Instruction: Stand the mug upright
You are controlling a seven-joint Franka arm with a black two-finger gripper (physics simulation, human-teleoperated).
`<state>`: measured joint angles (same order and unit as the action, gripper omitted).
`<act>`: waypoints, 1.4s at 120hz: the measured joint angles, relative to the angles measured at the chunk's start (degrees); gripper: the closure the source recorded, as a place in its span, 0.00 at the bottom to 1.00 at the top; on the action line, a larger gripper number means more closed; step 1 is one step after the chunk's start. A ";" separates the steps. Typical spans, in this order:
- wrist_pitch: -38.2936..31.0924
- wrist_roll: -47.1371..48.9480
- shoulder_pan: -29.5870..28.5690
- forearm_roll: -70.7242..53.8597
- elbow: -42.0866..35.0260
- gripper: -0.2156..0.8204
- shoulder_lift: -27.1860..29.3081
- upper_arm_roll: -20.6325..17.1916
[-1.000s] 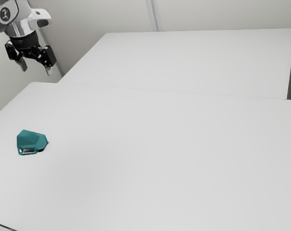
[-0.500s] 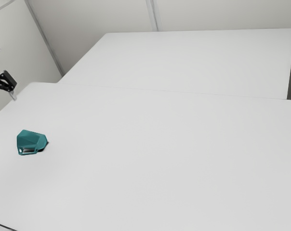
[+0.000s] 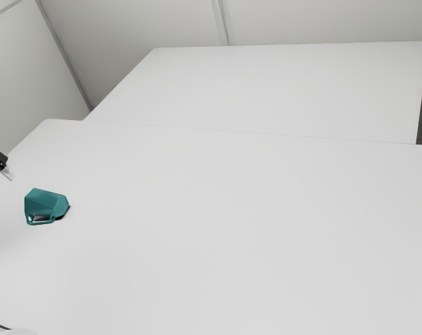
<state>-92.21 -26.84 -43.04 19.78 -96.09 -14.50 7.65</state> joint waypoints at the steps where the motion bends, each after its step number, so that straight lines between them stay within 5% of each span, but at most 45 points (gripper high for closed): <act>1: -0.06 -0.41 -0.11 0.17 0.17 0.21 -0.38 0.00; 65: -2.26 -21.98 -2.74 9.67 16.55 0.21 -20.55 0.02; 142: 0.48 -34.78 -2.22 21.55 10.65 0.21 -21.52 0.00; 152: 0.68 -35.66 -1.98 21.88 10.57 0.32 -21.50 -0.07; 168: 0.48 -36.76 -1.53 22.06 10.56 0.62 -21.43 -0.09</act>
<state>-91.73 -63.60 -44.57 41.84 -85.53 -35.93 7.56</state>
